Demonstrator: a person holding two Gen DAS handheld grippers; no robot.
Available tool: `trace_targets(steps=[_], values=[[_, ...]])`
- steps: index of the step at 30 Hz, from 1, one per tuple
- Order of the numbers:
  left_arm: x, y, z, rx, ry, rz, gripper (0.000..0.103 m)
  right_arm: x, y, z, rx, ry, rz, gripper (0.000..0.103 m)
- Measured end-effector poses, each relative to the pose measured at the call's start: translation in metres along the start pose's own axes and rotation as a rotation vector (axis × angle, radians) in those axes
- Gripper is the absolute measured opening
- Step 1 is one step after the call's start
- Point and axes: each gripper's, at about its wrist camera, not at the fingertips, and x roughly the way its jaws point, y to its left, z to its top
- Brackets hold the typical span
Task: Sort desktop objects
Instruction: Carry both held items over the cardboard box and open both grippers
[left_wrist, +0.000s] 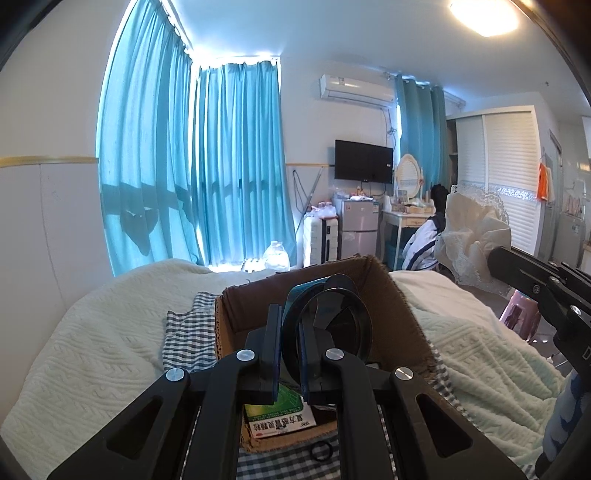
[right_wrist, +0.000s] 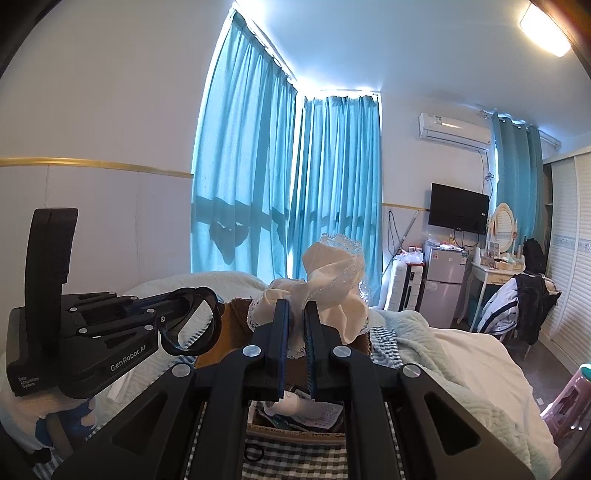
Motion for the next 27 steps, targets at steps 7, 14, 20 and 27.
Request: trace_targets(steps=[7,14,20,27], values=[[0.043,0.009,-0.007,-0.004,0.037,0.004,0.008,0.045,-0.008,-0.015,0.008,0.033,0.014,0.007],[0.084,0.015,-0.008,-0.006,0.078,-0.010,0.008,0.090,-0.020,-0.033,0.006,0.076,0.017,0.007],[0.125,0.017,-0.012,0.013,0.145,-0.006,0.008,0.135,-0.029,-0.045,0.027,0.143,0.020,0.007],[0.162,0.015,-0.020,0.020,0.232,0.002,0.008,0.175,-0.030,-0.049,0.001,0.230,0.007,0.007]])
